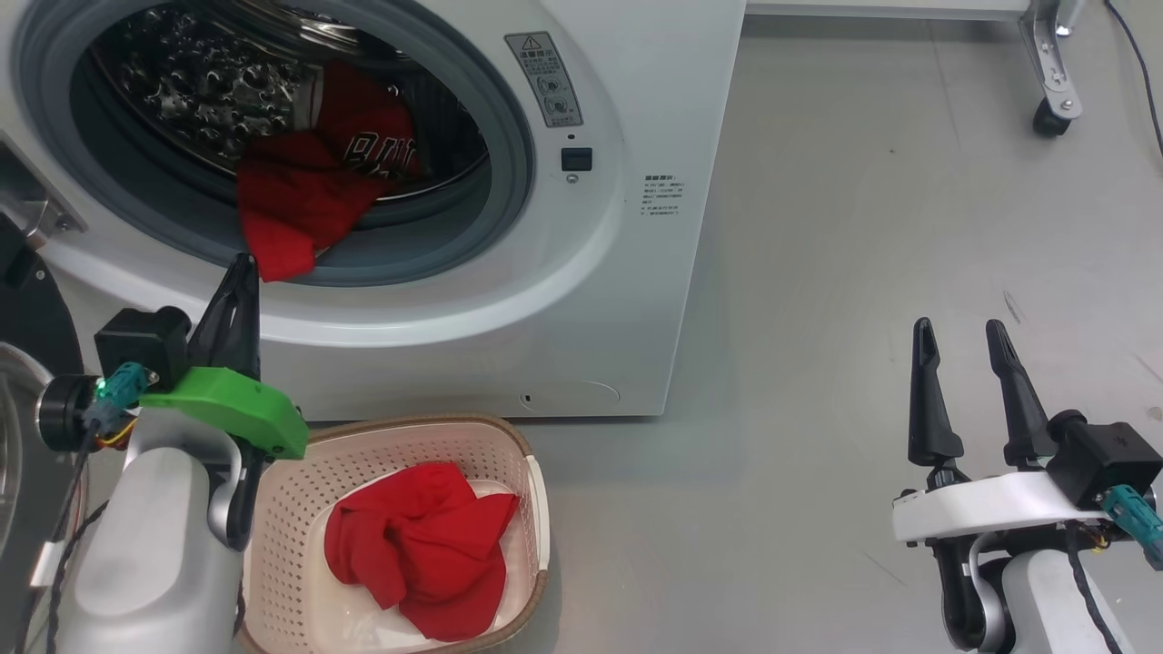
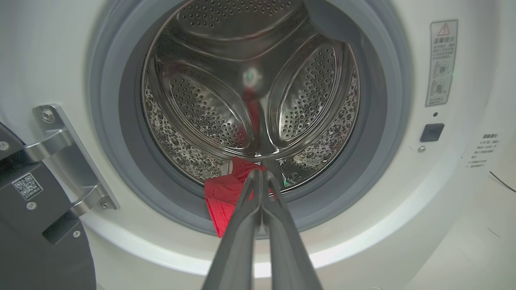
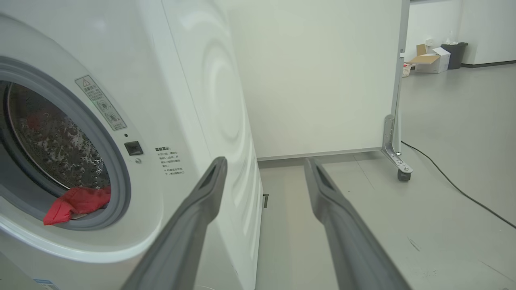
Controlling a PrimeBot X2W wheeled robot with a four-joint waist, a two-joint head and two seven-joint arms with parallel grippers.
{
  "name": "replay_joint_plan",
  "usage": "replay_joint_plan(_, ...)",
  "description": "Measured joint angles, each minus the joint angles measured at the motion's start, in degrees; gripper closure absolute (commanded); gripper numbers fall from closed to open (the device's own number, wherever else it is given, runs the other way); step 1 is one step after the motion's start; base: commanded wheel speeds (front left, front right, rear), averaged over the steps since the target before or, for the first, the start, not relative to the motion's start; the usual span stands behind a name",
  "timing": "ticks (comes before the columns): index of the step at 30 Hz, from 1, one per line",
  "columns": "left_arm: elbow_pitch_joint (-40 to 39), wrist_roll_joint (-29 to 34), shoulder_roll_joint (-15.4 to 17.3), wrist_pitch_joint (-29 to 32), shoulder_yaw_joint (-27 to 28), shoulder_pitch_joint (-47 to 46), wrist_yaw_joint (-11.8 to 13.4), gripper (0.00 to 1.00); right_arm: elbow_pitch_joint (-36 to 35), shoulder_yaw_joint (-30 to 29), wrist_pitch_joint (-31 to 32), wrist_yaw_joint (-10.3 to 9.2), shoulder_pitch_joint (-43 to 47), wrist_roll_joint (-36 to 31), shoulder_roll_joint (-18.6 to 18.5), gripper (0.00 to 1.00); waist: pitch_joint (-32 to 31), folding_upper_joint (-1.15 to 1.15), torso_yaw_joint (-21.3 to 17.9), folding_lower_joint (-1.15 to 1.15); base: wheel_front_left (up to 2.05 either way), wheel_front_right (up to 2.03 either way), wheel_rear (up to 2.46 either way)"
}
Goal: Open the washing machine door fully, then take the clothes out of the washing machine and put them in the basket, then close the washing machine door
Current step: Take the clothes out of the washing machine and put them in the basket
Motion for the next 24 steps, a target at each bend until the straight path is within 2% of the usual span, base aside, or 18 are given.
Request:
replay_joint_plan(1,0.0,0.0,0.0,0.0,0.0,0.0,0.0,0.98,0.0,0.0,0.0,0.0,0.0,0.0,0.0,0.0,0.0,0.0,0.0,0.0,0.0,0.0,0.0)
replay_joint_plan(2,-0.6,-0.1,-0.1,-0.1,0.2,0.4,0.0,0.91,-0.1,0.0,0.0,0.01,0.0,-0.1,0.0,0.0,-0.2,0.0,0.1,0.0,0.0,0.0,0.0)
replay_joint_plan(3,-1.4,-0.1,-0.2,-0.2,0.2,1.0,0.0,0.73,-0.2,0.0,0.0,0.08,0.0,-0.1,0.0,0.0,-0.3,0.0,0.2,0.0,0.0,0.0,0.0)
replay_joint_plan(4,-2.1,-0.2,-0.3,-0.2,0.2,1.5,0.0,0.73,-0.2,0.0,0.0,0.14,0.0,-0.1,0.0,0.0,-0.4,0.0,0.3,0.0,0.0,0.0,0.0)
replay_joint_plan(6,-3.4,-0.2,-0.5,-0.1,-0.1,2.8,0.0,0.0,-0.3,0.0,0.0,0.42,0.1,-0.1,0.0,0.0,-0.5,0.0,0.3,0.0,0.0,0.0,0.0)
replay_joint_plan(24,-14.0,-0.7,-1.1,-0.2,0.3,11.8,0.0,0.0,-0.6,0.0,0.0,0.93,1.2,-0.3,0.2,0.0,-0.9,0.0,-0.2,0.0,0.0,0.0,0.0)
